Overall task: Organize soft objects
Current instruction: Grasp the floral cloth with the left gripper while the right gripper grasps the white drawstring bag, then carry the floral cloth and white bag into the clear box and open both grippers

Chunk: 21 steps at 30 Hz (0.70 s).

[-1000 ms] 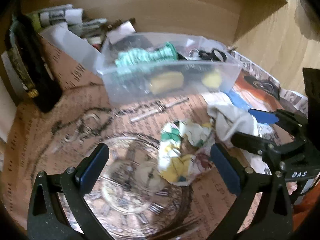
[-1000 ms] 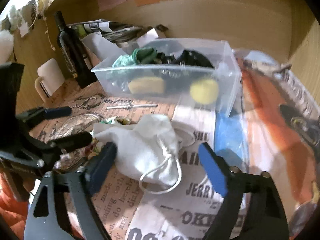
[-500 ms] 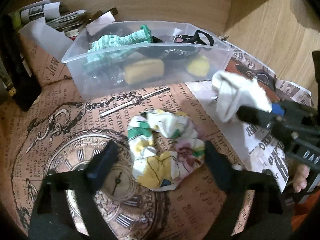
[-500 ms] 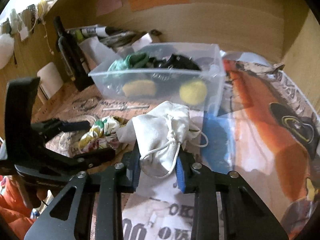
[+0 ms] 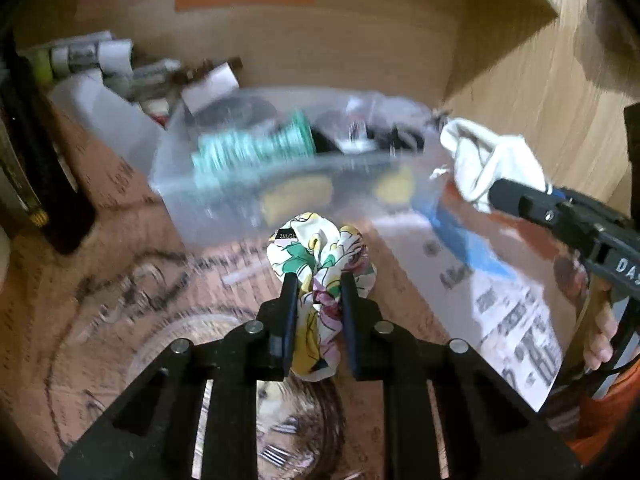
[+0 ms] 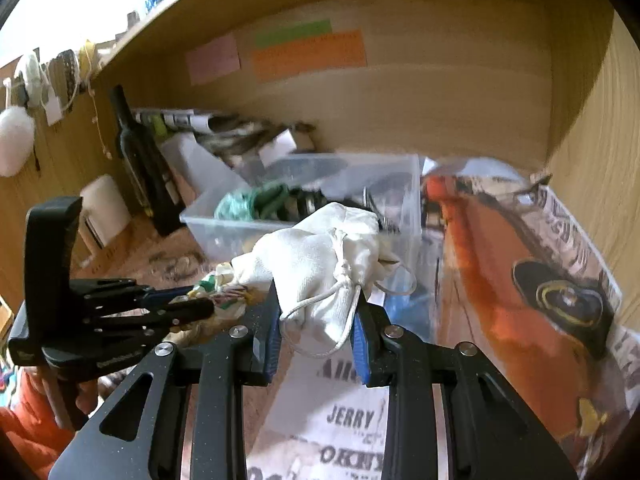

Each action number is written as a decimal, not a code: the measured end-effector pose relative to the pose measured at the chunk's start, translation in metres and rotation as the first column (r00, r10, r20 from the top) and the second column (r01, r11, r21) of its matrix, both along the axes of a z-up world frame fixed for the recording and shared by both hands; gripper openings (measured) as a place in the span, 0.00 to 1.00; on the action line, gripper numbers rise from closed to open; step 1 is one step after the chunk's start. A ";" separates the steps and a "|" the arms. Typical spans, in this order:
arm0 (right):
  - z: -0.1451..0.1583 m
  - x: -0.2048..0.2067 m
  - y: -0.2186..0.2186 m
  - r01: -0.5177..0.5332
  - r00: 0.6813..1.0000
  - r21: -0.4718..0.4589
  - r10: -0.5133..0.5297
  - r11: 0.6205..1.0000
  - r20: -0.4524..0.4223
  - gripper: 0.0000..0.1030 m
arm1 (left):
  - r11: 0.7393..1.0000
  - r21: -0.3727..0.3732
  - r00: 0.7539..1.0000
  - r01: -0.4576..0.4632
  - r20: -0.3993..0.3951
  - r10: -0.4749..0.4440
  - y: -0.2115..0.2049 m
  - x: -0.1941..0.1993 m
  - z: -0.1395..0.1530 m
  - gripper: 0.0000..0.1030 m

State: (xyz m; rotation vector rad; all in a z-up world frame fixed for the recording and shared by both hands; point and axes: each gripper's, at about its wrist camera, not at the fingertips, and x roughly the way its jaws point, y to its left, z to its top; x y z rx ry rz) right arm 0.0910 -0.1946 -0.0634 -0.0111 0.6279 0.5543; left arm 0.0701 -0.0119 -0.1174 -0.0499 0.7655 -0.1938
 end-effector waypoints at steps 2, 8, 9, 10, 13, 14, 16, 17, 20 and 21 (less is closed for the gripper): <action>0.008 0.001 0.002 -0.002 1.000 0.013 0.002 1.000 0.028 0.26 | 1.000 -0.002 0.999 -0.012 0.044 0.012 0.004 0.000 0.014 0.19; 0.030 0.006 0.013 -0.014 0.994 0.018 0.012 1.000 0.112 0.26 | 0.999 0.007 0.986 -0.052 0.162 0.050 0.016 0.006 0.052 0.19; 0.034 0.007 0.015 -0.017 0.992 0.022 0.014 1.000 0.124 0.26 | 0.998 0.007 0.982 -0.057 0.178 0.055 0.019 0.006 0.058 0.19; 0.037 0.009 0.017 -0.021 0.991 0.025 0.018 0.999 0.134 0.26 | 0.998 0.006 0.979 -0.064 0.193 0.062 0.021 0.008 0.063 0.19; 0.045 0.015 0.024 -0.026 0.986 0.019 0.022 0.999 0.167 0.26 | 0.997 -0.001 0.972 -0.076 0.222 0.074 0.028 0.018 0.075 0.19; 0.046 0.016 0.026 -0.026 0.984 0.014 0.023 1.000 0.175 0.26 | 0.997 -0.003 0.970 -0.081 0.232 0.079 0.030 0.021 0.079 0.19; 0.049 0.020 0.030 -0.031 0.981 0.008 0.029 1.000 0.190 0.26 | 0.996 -0.003 0.966 -0.084 0.245 0.083 0.031 0.022 0.085 0.19; 0.050 0.023 0.033 -0.033 0.980 0.006 0.031 0.999 0.195 0.26 | 0.996 -0.002 0.964 -0.090 0.251 0.088 0.032 0.026 0.088 0.19; 0.051 0.032 0.041 -0.034 0.980 -0.002 0.034 0.999 0.196 0.26 | 0.995 -0.004 0.962 -0.100 0.253 0.098 0.035 0.038 0.091 0.19; 0.050 0.037 0.045 -0.035 0.981 -0.005 0.035 0.999 0.192 0.26 | 0.995 -0.006 0.963 -0.103 0.251 0.101 0.035 0.039 0.091 0.19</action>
